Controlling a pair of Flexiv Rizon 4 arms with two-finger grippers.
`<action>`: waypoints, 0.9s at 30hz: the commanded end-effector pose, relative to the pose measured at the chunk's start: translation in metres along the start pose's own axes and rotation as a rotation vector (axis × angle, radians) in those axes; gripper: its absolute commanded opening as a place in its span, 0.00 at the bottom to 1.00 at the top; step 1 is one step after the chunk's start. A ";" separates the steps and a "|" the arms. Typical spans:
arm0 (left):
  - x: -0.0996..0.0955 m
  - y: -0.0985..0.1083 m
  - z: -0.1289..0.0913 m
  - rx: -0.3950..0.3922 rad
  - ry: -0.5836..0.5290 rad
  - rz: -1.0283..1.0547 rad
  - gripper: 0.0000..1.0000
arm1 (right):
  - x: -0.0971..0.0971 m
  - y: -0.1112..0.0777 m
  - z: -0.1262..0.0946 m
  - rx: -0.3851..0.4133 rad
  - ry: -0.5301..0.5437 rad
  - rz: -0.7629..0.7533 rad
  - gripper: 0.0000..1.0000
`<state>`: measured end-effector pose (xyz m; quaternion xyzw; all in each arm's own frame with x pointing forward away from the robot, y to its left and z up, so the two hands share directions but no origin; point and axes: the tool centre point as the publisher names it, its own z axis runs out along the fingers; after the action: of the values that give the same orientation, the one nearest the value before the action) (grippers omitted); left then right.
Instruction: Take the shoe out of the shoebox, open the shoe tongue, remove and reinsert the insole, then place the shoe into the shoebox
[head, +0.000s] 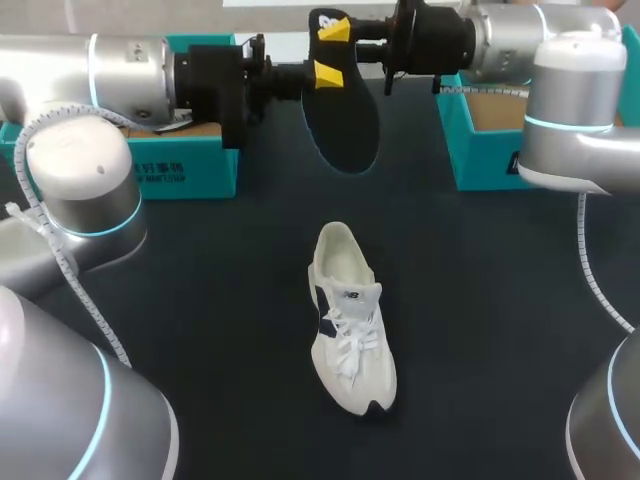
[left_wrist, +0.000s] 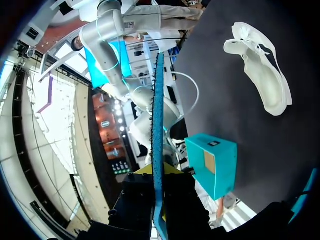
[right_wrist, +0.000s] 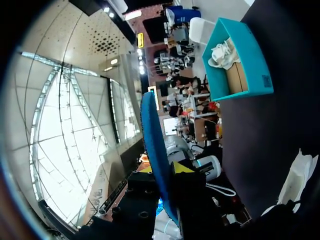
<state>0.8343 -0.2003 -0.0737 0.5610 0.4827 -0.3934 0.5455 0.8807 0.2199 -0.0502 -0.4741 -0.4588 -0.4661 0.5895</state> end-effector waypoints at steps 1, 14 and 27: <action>0.000 -0.002 -0.002 0.004 0.002 -0.001 0.00 | 0.003 -0.004 -0.013 -0.033 0.019 -0.043 1.00; 0.005 -0.010 -0.017 0.018 0.009 -0.032 0.00 | 0.009 -0.043 -0.086 0.015 0.015 -0.092 1.00; 0.001 0.000 -0.011 0.030 0.026 -0.022 0.00 | 0.008 -0.056 -0.124 0.024 -0.024 -0.135 1.00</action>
<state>0.8289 -0.1861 -0.0763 0.5658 0.4902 -0.3994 0.5292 0.8427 0.0968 -0.0519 -0.4378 -0.5017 -0.4946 0.5585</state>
